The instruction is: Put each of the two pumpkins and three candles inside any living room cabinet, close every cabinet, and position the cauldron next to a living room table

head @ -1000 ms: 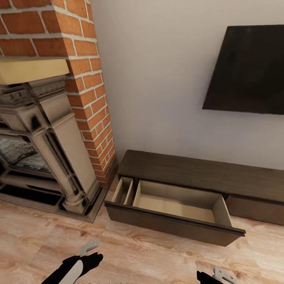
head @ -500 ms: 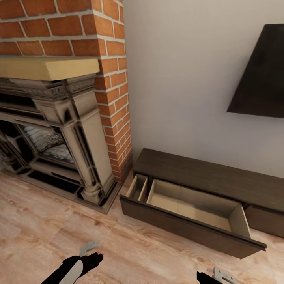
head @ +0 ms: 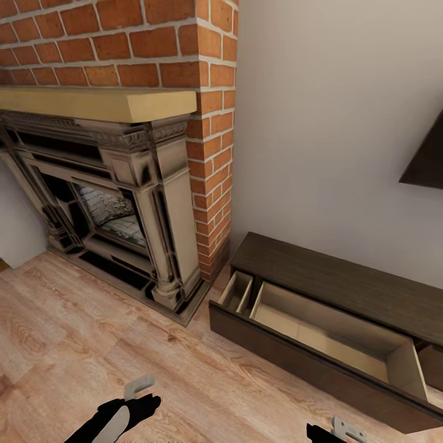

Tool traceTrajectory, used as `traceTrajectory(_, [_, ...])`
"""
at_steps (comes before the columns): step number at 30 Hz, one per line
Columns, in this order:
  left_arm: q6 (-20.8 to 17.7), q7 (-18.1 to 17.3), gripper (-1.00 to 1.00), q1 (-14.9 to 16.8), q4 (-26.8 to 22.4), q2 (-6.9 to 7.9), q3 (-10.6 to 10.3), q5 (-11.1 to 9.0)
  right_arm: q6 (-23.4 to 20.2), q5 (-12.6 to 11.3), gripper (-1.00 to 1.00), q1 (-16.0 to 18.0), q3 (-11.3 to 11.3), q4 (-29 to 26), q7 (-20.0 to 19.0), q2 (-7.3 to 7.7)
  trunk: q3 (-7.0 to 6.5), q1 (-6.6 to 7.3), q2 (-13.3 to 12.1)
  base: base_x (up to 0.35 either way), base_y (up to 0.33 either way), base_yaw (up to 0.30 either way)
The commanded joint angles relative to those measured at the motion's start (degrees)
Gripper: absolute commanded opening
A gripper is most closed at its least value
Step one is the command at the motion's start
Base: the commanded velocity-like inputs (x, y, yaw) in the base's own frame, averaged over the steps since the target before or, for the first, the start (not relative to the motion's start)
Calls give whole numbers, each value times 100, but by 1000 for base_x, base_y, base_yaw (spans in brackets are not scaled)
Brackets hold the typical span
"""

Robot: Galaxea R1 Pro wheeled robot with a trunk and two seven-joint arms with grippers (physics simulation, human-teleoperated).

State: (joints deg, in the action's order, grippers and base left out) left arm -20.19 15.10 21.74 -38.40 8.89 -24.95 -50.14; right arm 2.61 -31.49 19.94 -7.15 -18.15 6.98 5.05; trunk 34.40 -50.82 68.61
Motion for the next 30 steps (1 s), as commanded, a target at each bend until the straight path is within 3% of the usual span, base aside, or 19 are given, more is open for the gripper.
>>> traceTrajectory(1, [-3, 55, 100, 6, -11, 8, -39, -59, 20, -59, 100, 1, -50, -4, 31, 5, 5, 0, 3, 0, 0, 288])
traceTrajectory(30, [-3, 55, 100, 6, -14, 17, -45, -66, 20, -59, 100, 1, -50, -4, 26, -30, 5, 0, 3, 0, 0, 288])
